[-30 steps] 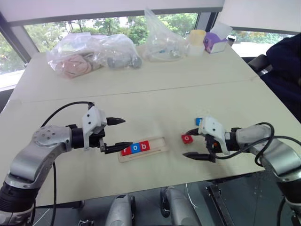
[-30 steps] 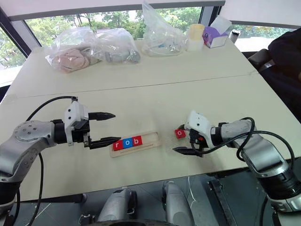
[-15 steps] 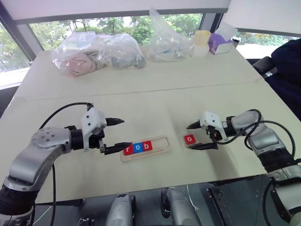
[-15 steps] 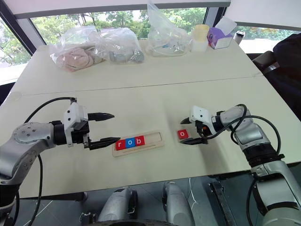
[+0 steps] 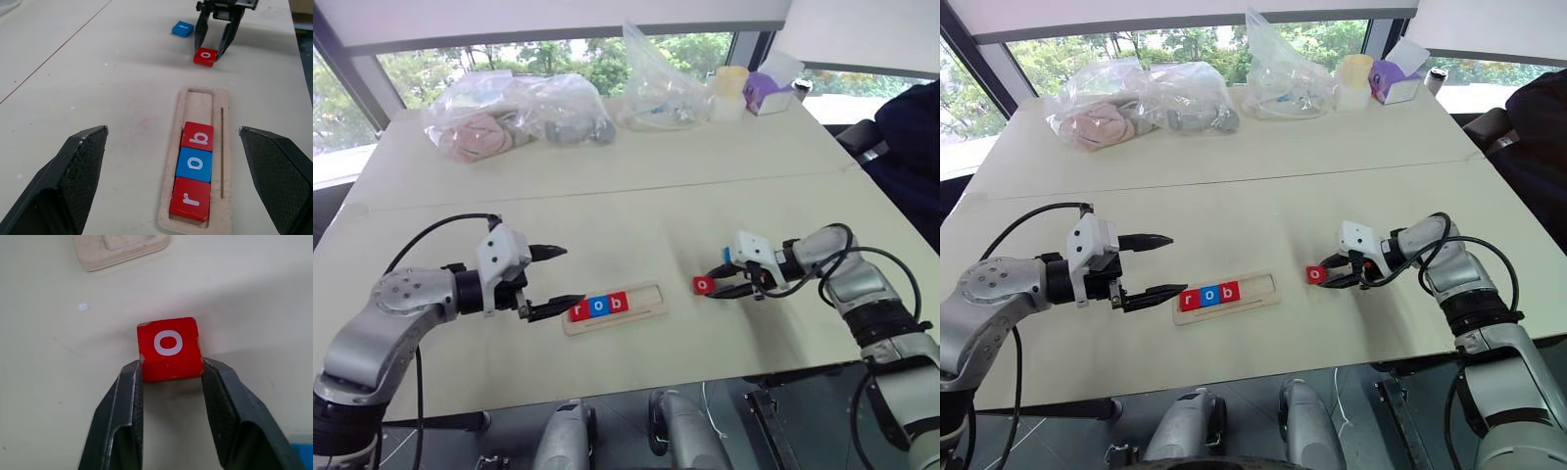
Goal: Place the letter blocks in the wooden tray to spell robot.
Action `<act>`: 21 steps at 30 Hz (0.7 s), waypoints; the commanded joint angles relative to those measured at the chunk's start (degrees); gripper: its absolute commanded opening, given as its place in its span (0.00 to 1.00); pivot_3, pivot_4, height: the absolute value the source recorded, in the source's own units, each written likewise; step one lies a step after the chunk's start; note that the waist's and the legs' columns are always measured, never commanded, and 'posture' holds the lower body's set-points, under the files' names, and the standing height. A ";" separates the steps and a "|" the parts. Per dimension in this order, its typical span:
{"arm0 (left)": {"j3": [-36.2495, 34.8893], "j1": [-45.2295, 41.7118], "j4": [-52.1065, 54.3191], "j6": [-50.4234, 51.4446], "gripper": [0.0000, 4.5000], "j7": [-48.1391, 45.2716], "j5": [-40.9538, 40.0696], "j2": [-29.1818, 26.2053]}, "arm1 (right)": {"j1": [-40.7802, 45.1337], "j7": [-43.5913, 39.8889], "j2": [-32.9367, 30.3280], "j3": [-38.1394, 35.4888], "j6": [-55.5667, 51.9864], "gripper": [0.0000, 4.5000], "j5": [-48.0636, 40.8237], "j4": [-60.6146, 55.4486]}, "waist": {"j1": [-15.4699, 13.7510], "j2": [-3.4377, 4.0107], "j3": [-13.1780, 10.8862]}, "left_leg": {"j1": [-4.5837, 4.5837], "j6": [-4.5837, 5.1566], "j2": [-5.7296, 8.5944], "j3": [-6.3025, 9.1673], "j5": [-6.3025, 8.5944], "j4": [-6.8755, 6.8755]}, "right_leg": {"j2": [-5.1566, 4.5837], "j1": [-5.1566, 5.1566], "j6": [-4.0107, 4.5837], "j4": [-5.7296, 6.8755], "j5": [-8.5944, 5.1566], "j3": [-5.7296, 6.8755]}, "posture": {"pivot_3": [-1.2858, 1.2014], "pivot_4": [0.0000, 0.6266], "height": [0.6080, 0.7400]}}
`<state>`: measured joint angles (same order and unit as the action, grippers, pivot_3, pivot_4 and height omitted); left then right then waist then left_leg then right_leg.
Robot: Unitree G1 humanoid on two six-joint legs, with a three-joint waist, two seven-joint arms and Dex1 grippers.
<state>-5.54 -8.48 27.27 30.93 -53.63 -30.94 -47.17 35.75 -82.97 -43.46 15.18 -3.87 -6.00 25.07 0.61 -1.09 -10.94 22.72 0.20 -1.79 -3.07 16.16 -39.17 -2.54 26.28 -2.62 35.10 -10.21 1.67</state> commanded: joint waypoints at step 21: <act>-1.89 0.56 2.33 -0.27 1.00 0.30 -0.83 -0.52 | 2.55 5.45 10.90 6.52 -5.57 0.24 1.66 -13.85 | 0.07 0.02 -0.01 | -0.11 -0.01 -0.02 -0.02 0.00 0.01 | -0.02 0.00 0.01 0.05 0.01 -0.09 | 0.52 0.24 1.00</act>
<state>-5.70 -8.13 27.59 30.95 -53.45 -31.01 -47.18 36.78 -77.79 -32.97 21.97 -11.17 -4.83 10.82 0.68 -1.07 -10.95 22.60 0.19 -1.80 -3.09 16.16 -39.16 -2.56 26.28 -2.61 35.16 -10.20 1.58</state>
